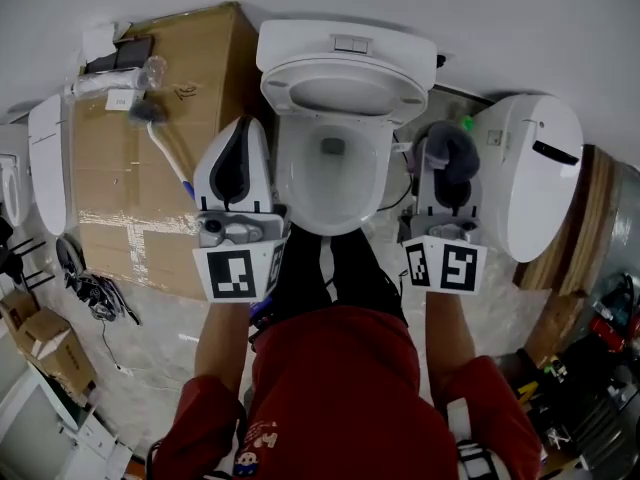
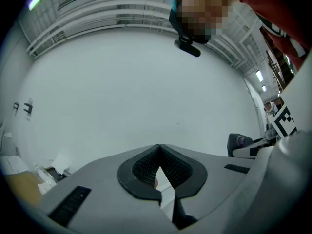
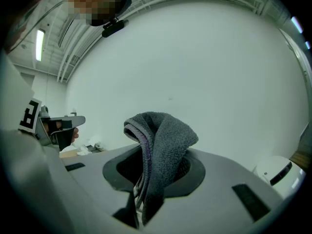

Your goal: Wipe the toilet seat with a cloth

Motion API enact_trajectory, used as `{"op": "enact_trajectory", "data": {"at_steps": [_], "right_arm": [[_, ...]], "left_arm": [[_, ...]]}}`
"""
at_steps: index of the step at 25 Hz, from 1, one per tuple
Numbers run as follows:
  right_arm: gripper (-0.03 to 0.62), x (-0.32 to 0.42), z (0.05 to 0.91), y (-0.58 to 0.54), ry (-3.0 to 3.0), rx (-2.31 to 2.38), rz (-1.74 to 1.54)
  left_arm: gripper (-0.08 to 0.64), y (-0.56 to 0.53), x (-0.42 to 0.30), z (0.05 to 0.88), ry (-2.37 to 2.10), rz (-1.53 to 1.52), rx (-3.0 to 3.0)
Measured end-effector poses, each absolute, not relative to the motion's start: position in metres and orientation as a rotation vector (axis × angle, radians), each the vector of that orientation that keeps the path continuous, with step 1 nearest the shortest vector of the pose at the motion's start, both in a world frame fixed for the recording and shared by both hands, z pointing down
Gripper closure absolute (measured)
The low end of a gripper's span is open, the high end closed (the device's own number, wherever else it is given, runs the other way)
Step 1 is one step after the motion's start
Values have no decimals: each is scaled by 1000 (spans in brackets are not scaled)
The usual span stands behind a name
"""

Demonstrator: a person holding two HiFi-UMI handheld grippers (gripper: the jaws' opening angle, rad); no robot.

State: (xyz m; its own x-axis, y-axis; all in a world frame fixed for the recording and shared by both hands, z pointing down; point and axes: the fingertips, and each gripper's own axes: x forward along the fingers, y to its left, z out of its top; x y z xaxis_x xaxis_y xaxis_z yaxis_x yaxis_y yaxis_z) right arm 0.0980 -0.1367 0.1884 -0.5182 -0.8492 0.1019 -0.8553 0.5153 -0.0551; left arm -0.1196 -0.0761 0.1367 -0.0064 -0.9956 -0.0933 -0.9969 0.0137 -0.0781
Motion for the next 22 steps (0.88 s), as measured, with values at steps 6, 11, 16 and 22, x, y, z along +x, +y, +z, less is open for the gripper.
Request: {"op": "enact_trajectory", "data": {"at_steps": [6, 11, 16, 22], "right_arm": [[502, 81, 300, -138, -2599, 1531, 188], [502, 94, 404, -142, -2512, 1564, 267], [505, 102, 492, -143, -2454, 1606, 300], [508, 103, 567, -137, -2401, 1627, 375]], "left_arm": [[548, -84, -137, 237, 2151, 15, -2196], [548, -89, -135, 338, 2156, -31, -2251], [549, -83, -133, 434, 2136, -88, -2341], [549, -78, -124, 517, 2179, -172, -2400]]}}
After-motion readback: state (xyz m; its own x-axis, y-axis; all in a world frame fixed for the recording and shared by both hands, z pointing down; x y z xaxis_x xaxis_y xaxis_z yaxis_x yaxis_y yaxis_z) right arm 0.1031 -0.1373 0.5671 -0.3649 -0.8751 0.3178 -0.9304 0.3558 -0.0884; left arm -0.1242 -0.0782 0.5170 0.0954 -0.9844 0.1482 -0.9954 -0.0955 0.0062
